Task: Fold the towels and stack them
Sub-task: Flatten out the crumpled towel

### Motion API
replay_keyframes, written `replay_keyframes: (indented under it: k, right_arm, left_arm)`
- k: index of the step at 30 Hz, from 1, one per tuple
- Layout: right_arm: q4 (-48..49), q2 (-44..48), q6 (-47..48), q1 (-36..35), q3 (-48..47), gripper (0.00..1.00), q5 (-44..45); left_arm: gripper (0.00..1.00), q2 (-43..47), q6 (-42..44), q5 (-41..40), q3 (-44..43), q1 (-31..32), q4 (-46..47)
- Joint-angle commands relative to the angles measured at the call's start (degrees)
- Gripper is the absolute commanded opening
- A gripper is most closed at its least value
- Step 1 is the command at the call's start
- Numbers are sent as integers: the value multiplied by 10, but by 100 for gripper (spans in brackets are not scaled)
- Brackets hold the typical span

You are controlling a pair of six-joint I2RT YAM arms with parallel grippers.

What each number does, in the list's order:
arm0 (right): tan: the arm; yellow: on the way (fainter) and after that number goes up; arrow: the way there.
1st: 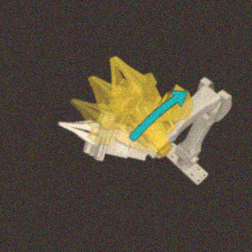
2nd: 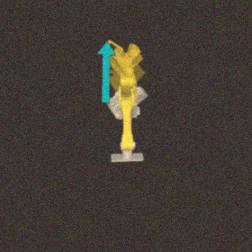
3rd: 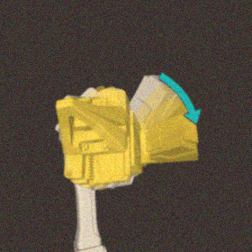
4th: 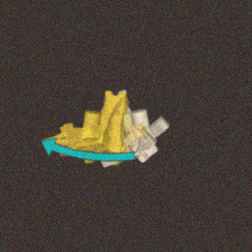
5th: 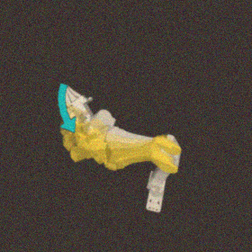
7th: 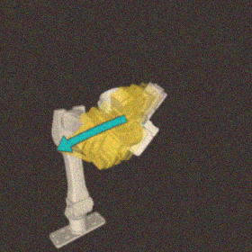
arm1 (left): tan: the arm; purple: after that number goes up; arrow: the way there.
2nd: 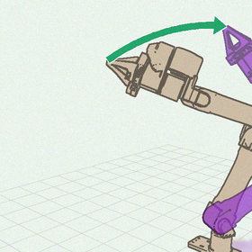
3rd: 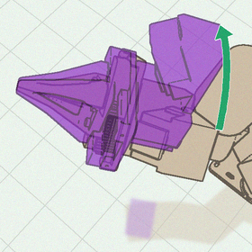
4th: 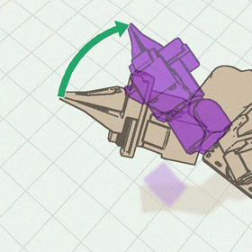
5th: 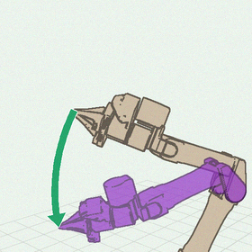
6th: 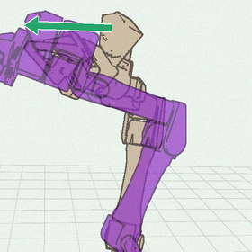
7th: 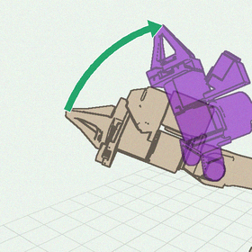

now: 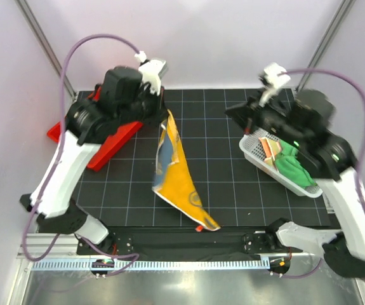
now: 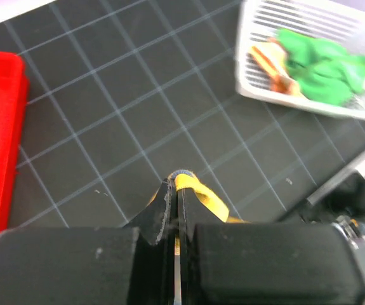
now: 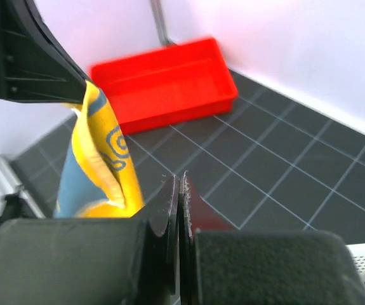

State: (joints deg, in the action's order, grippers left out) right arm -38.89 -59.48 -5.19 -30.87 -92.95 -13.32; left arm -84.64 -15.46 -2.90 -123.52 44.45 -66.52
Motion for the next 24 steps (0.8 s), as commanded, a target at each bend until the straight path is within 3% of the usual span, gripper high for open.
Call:
replay_keyframes:
  k: [1, 3, 4, 7, 12, 15, 19, 24]
  right_arm:
    - [8, -101, 28, 4, -33, 1, 37]
    - [2, -133, 0, 4, -25, 6, 0]
    - [28, -132, -10, 2, -2, 21, -28]
    - [122, -98, -74, -3, 142, 38, -28]
    - [239, -47, -225, -30, 353, 44, 42]
    - [381, -39, -257, -62, 449, 52, 51]
    - [456, -108, -209, -89, 485, 53, 44]
    - [490, -202, -178, -89, 456, 52, 23]
  left_arm:
    - [0, -72, 32, 70, -56, -50, 0]
    - [0, -82, 45, 72, -35, -52, 5]
    - [0, -79, 47, 69, -16, -53, 10]
    - [0, -58, 35, 68, 108, -71, 63]
    - [0, -33, -26, 134, 243, -137, 141]
    - [0, -36, -34, 148, 285, -153, 165]
    - [0, -47, -40, 170, 310, -170, 181]
    - [0, -64, -26, 163, 312, -184, 175]
